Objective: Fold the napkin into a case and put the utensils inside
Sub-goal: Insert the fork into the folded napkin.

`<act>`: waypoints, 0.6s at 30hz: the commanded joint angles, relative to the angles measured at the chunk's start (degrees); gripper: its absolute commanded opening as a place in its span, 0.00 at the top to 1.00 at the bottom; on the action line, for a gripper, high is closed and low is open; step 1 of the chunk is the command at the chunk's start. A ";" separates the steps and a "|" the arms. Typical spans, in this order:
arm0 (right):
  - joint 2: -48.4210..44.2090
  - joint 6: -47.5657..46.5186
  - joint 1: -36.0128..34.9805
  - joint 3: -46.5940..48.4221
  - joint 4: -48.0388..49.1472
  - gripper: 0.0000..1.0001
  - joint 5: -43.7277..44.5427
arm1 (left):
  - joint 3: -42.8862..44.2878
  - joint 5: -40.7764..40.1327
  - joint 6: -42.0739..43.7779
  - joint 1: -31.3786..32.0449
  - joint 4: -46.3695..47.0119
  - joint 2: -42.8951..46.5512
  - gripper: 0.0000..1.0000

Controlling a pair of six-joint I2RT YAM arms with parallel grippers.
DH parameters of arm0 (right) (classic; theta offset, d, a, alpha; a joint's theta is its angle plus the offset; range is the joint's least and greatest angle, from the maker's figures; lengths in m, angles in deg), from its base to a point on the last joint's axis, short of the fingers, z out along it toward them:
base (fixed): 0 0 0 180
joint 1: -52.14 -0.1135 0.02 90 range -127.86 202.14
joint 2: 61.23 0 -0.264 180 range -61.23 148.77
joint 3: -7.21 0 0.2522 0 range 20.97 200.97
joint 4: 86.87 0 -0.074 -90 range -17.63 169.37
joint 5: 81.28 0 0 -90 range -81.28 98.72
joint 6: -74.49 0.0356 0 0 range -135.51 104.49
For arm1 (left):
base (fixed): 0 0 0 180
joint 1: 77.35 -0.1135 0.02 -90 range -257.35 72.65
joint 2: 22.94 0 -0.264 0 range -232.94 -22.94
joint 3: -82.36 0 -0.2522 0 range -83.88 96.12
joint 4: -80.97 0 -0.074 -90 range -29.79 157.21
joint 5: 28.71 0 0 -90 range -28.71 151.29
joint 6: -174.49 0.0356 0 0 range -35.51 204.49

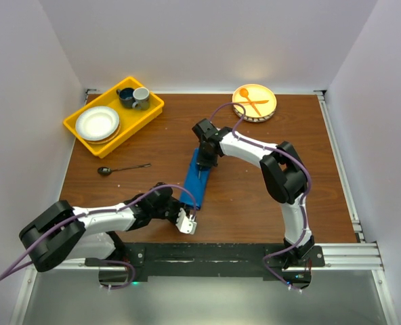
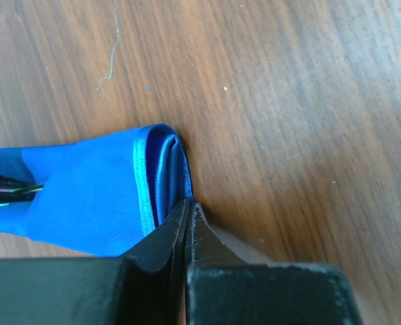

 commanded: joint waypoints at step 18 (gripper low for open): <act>-3.93 2.82 -0.55 -2.72 -2.00 0.71 -0.44 | 0.61 -1.51 -2.15 0.20 -0.63 -1.86 1.00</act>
